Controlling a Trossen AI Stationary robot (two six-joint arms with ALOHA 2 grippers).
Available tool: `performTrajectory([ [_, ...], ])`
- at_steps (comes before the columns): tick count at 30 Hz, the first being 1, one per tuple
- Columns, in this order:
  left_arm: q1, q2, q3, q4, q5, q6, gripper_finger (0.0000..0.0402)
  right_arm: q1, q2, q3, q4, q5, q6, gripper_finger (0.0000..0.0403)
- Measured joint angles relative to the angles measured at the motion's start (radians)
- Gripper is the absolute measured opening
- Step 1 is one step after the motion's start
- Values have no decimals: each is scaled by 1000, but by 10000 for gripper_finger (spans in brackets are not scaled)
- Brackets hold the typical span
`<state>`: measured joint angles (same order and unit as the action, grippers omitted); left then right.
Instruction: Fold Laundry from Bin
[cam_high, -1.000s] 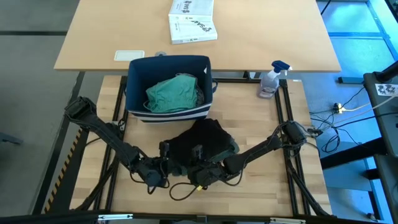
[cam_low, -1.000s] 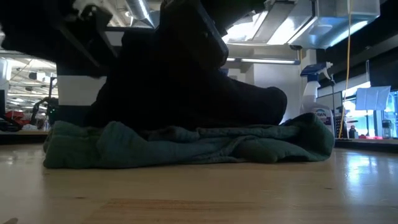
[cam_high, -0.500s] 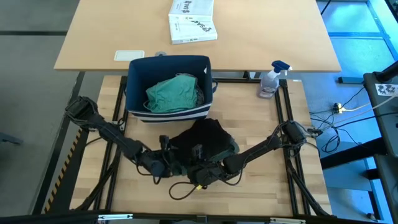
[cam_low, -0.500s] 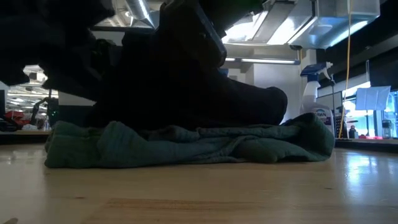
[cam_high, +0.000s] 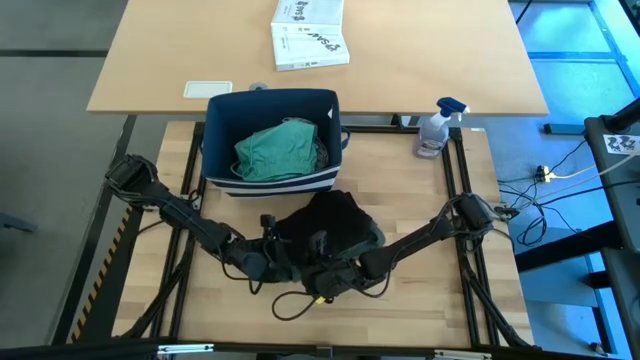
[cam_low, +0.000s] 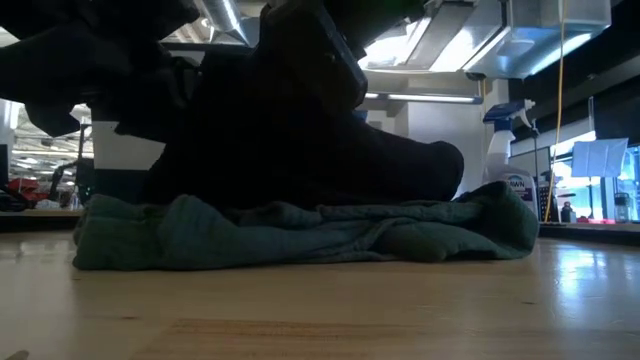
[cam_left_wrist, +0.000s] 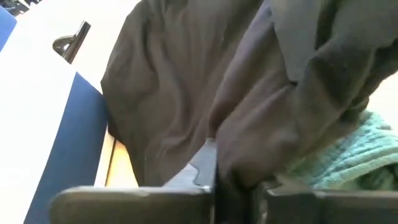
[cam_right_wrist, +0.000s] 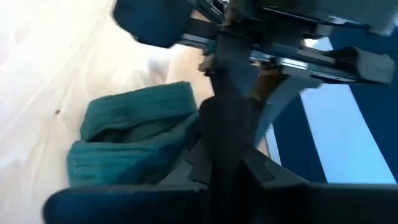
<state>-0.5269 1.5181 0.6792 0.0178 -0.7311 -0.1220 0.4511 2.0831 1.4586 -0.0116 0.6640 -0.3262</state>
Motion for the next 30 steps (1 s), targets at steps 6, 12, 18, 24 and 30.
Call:
performTrajectory([
  [6, 1, 0, 0, 2, 9, 1, 15, 0, -46, 0, -97, 51, 61, 65],
  [12, 1, 0, 15, 3, -7, 2, 12, 0, -91, 0, -346, 43, 246, 147],
  [18, 13, 0, 42, 2, -18, 28, 12, 0, -122, 0, -545, 79, 423, 245],
  [24, 33, 0, 73, 1, -15, 69, 12, 0, -130, 0, -575, 86, 460, 311],
  [30, 47, -3, 97, -12, -10, 83, 12, 3, -130, 0, -616, 79, 533, 315],
])
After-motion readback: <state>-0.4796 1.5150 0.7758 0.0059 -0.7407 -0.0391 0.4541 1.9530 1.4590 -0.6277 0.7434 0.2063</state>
